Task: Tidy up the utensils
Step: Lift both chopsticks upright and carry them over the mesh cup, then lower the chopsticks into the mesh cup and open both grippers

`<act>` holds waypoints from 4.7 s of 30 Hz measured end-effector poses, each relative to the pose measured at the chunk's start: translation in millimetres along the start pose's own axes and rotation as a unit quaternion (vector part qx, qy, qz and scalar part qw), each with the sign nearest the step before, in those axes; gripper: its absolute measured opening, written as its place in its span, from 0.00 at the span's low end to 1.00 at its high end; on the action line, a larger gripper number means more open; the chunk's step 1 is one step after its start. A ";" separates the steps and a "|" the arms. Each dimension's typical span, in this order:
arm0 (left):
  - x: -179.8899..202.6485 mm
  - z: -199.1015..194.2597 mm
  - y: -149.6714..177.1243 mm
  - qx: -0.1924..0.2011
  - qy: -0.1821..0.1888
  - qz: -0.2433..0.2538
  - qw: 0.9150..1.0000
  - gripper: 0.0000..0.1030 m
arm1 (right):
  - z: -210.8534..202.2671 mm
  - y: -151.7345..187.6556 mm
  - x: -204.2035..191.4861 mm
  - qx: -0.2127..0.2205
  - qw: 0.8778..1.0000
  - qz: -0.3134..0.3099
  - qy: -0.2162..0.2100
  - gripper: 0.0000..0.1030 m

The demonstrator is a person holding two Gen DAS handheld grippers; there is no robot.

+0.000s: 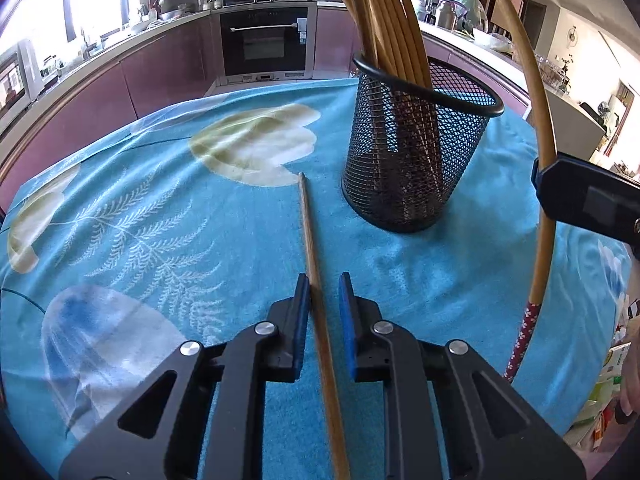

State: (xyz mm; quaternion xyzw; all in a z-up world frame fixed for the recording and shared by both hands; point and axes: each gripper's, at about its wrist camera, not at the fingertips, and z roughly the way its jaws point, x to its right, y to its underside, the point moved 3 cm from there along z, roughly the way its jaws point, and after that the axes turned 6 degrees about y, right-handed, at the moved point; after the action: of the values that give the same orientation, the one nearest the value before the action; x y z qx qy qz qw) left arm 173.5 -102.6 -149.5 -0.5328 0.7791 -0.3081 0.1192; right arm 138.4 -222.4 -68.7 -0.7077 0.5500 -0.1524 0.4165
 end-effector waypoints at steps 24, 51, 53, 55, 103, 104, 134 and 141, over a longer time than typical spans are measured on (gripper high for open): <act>3.2 -24.9 -2.3 0.024 0.017 -0.012 1.000 0.07 | 0.3 2.8 2.4 0.004 1.000 0.006 0.000 0.05; 17.3 -85.9 -23.8 0.091 0.055 -0.013 0.994 0.07 | -8.8 -7.4 2.0 0.025 1.000 0.005 0.004 0.05; 17.3 -90.1 -25.6 0.096 0.057 -0.014 0.994 0.07 | -9.3 -8.0 2.0 0.027 1.000 0.005 0.004 0.05; 17.4 -93.8 -27.1 0.100 0.062 -0.014 0.993 0.07 | -10.7 -8.8 2.3 0.029 1.000 0.005 0.004 0.05; 25.2 -204.6 -106.0 0.244 0.107 -0.002 0.964 0.07 | -56.9 -88.6 16.2 0.129 0.991 -0.025 0.022 0.05; 26.2 -206.6 -107.3 0.247 0.107 -0.001 0.963 0.07 | -57.4 -91.0 16.8 0.132 0.991 -0.026 0.023 0.05; 35.6 -133.1 -123.5 0.190 0.068 0.013 0.979 0.07 | -1.6 -87.7 32.3 0.098 0.991 -0.026 0.085 0.05; 30.7 -115.6 -119.2 0.174 0.065 0.013 0.982 0.07 | 7.7 -82.5 33.0 0.081 0.992 -0.029 0.089 0.05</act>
State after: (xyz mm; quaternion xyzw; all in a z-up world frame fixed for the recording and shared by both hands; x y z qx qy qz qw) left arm 192.0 -118.4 17.7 -0.4727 0.7263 -0.4715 0.1633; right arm 208.9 -245.0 -18.9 -0.6705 0.5501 -0.2707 0.4177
